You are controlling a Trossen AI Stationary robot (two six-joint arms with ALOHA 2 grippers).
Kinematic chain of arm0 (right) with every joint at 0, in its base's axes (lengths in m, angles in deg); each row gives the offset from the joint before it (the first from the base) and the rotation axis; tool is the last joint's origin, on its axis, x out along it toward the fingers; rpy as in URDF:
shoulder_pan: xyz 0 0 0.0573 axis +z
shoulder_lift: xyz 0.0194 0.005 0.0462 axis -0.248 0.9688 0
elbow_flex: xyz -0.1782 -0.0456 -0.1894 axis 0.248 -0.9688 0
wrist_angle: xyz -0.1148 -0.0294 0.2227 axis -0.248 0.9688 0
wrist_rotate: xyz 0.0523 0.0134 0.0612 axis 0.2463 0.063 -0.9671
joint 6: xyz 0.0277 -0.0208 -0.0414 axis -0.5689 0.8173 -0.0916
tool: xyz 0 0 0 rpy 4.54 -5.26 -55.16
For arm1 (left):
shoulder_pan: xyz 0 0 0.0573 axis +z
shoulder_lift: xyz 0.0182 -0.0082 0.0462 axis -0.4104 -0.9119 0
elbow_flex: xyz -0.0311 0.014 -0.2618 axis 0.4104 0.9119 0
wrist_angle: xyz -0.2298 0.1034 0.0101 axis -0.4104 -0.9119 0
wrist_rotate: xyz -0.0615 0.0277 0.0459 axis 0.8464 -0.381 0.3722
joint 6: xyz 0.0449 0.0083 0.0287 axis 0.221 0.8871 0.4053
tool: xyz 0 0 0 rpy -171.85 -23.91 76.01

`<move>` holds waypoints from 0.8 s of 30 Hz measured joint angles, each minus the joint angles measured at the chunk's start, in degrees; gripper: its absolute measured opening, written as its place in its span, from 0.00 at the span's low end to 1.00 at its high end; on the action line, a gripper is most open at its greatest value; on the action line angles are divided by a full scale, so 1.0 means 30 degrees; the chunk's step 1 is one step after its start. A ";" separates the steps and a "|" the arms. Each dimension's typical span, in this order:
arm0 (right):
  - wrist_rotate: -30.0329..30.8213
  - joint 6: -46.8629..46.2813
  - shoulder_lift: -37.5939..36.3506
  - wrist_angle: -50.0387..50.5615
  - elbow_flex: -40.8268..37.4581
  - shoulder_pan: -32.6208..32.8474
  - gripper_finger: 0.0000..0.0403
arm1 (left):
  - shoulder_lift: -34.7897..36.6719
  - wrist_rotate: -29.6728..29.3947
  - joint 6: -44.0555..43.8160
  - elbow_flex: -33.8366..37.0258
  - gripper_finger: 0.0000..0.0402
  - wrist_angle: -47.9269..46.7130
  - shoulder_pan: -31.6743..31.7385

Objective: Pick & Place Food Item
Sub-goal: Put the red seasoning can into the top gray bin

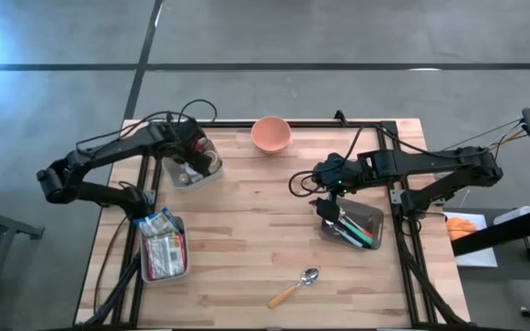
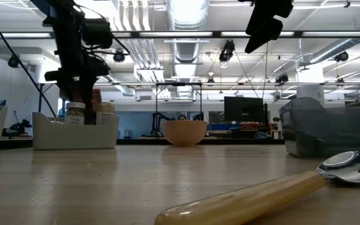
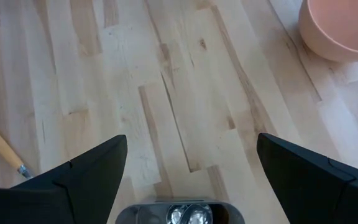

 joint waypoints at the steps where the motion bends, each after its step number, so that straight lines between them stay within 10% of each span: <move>1: -0.0006 -0.0006 0.0000 0.0006 0.0000 0.0000 0.89 | -0.0064 0.0058 0.0065 0.0000 0.51 0.0000 0.0130; 24: -0.0503 0.0015 0.0007 0.0022 -0.0015 0.0000 0.89 | -0.2445 0.1148 0.1987 -0.0306 0.51 0.0306 0.2053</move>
